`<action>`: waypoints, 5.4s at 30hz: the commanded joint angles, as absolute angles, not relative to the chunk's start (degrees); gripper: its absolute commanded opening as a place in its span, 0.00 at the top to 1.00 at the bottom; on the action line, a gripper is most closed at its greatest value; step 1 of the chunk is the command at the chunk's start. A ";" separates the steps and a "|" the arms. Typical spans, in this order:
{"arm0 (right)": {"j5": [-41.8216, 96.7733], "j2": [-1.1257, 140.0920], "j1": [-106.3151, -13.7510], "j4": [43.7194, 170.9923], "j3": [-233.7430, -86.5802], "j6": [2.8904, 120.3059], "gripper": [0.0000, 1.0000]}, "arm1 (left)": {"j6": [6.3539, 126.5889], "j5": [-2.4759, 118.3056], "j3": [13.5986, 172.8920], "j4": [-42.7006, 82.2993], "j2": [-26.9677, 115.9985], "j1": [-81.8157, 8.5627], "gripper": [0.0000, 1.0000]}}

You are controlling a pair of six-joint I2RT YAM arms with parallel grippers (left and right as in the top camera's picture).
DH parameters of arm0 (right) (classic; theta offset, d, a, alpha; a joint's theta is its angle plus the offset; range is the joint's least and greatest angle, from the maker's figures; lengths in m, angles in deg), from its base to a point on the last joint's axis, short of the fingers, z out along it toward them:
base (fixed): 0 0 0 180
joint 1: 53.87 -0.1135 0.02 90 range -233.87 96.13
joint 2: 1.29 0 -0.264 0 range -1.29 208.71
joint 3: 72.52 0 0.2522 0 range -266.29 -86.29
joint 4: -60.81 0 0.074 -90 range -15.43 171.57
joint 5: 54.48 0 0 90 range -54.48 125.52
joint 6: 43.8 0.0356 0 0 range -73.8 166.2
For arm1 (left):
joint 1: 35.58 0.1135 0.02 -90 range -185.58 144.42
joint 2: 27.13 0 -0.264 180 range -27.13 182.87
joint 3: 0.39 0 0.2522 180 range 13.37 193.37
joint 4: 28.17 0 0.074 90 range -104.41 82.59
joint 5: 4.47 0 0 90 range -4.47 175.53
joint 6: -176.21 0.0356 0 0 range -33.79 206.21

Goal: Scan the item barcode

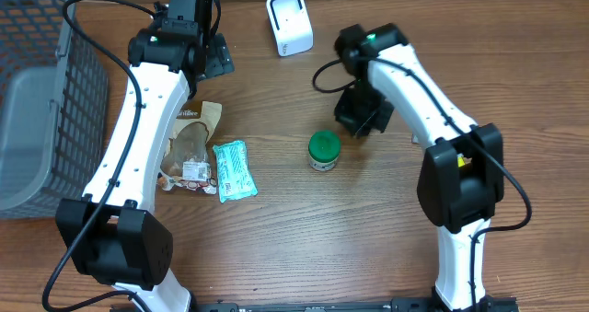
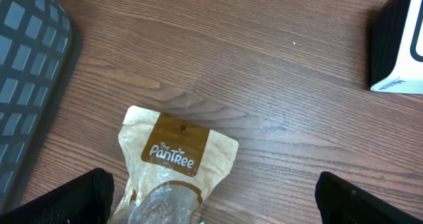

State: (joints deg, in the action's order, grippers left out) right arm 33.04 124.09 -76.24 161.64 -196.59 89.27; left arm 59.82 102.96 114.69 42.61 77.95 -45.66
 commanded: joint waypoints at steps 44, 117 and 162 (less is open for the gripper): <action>33.58 120.27 -84.00 163.39 -208.08 90.56 0.00 | 60.47 103.95 115.39 42.37 77.11 -45.88 0.00; 38.39 120.31 -92.74 133.81 -184.13 73.12 0.19 | 60.47 103.95 115.39 42.37 77.09 -45.88 0.00; 36.73 120.33 -92.76 133.11 -184.11 72.70 0.16 | 60.47 103.95 115.39 42.37 77.09 -45.88 0.00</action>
